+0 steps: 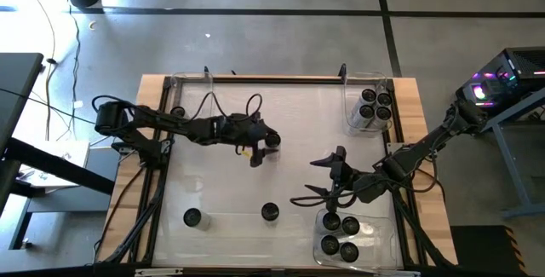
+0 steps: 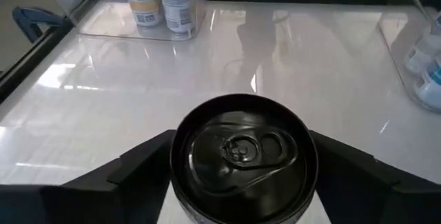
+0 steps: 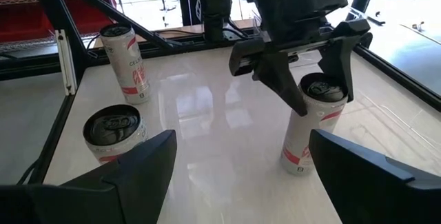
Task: Sort soda cans
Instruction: Put the pink soda can into the top left transparent bin
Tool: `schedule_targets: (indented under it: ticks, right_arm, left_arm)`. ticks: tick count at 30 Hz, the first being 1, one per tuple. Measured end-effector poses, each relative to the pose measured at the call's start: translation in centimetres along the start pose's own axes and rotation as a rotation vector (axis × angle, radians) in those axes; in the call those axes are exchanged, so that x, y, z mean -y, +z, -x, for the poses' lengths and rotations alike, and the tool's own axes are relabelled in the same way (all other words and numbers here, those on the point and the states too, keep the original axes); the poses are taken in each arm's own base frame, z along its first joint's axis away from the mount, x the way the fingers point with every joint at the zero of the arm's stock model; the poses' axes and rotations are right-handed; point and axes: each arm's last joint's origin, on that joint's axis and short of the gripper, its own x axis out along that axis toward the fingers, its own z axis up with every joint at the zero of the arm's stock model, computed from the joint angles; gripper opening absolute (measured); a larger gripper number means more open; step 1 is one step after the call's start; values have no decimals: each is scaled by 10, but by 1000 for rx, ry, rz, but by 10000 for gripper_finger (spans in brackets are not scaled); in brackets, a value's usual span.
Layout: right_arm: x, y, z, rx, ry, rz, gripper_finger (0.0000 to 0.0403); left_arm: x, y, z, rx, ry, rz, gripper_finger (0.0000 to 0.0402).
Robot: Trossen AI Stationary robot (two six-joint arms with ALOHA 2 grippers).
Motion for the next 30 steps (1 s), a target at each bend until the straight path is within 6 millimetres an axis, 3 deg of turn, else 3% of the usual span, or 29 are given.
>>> schedule_targets:
  ticks: [4, 8, 13, 18, 21, 25, 30]
  right_arm:
    - [0, -1, 0, -5, 0, -10, 327]
    - [1, -2, 0, -16, -4, -16, 327]
    - [1, -2, 0, -19, -5, -13, 327]
    - [1, -2, 0, -16, -16, -5, 327]
    - [2, -2, 0, -7, -35, -2, 327]
    - [2, -2, 0, -5, -42, 7, 327]
    - [2, -2, 0, -5, -43, 6, 327]
  left_arm:
    - [-1, 1, 1, 3, 5, 18, 252]
    - [-2, 9, 15, 19, 47, 40, 248]
    - [-10, 34, 69, 73, 261, 32, 248]
    - [-18, 36, 139, 29, 557, 54, 248]
    - [-24, 27, 176, -3, 690, 114, 248]
    - [-32, 13, 207, -36, 761, 222, 248]
    - [-37, -13, 208, -100, 789, 299, 248]
